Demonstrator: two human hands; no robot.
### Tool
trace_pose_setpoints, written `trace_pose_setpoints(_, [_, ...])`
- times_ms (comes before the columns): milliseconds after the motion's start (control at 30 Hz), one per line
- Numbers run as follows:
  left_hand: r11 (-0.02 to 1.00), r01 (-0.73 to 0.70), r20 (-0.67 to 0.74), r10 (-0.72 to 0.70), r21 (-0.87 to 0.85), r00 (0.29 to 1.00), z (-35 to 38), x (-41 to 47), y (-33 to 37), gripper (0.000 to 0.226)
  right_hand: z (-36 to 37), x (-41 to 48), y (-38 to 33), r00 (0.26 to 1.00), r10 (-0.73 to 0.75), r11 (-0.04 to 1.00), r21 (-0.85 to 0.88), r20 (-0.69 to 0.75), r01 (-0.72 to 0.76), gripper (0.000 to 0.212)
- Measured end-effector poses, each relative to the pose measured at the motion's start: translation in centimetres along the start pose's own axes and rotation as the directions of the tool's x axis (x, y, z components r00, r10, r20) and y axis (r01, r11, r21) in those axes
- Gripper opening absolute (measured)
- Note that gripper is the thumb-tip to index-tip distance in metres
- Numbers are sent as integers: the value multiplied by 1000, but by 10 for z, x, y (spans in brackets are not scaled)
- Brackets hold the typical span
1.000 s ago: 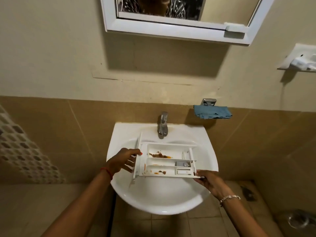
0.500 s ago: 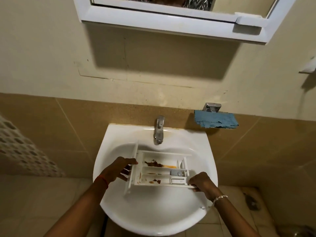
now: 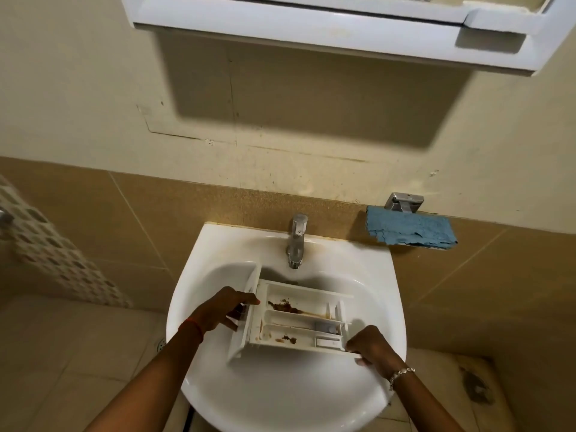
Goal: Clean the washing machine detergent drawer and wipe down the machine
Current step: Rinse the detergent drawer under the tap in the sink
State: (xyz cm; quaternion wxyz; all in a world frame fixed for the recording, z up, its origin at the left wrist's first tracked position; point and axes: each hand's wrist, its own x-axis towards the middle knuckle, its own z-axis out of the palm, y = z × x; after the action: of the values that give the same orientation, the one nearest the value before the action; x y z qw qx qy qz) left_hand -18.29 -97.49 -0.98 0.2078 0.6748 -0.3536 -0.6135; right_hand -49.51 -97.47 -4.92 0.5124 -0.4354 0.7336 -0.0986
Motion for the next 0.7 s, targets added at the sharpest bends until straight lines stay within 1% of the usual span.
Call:
trace_pose_setpoints(133, [1000, 12, -4, -12, -13, 1000, 1, 3, -2, 34, -1, 2, -3, 1000, 6, 999, -38, 10, -5, 22])
trace_pose_setpoints(233, [1000, 16, -5, -16, -11, 1000, 2, 4, -3, 31, -3, 3, -6, 1000, -19, 993, -120, 7, 20, 36])
trace_pose_setpoints(267, [1000, 21, -2, -21, -13, 1000, 2, 4, -3, 31, -3, 4, -8, 999, -32, 987, -154, 2, 32, 36])
trace_pose_setpoints(333, [999, 36, 13, -36, -18, 999, 0, 1, -2, 32, -4, 5, -15, 998, -55, 977, -205, 9, 56, 28])
trace_pose_setpoints(433, [999, 48, 36, -48, -16, 998, -4, -1, 0, 40, -8, 7, -36, 985, -167, 936, -307, 41, 172, 20])
trace_pose_setpoints(467, [999, 39, 34, -38, -16, 999, -5, -3, 2, 42, -9, 6, -47, 968, -245, 908, -338, 48, 247, 16])
trace_pose_setpoints(500, [1000, 20, 25, -19, -13, 999, -5, -3, 4, 43, -10, 6, -59, 941, -334, 883, -335, 44, 329, 17])
trace_pose_setpoints(600, [999, -52, -27, 52, -3, 998, -3, -5, 13, 36, -9, -1, -99, 827, -560, 799, -299, -52, 522, 26])
trace_pose_setpoints(633, [997, -73, -46, 73, -16, 996, -3, -5, 16, 34, -8, -4, -115, 784, -615, 765, -303, -85, 568, 26])
trace_pose_setpoints(700, [992, -115, -75, 111, -43, 991, -1, -3, 20, 37, -3, -7, -143, 704, -700, 702, -294, -117, 649, 28])
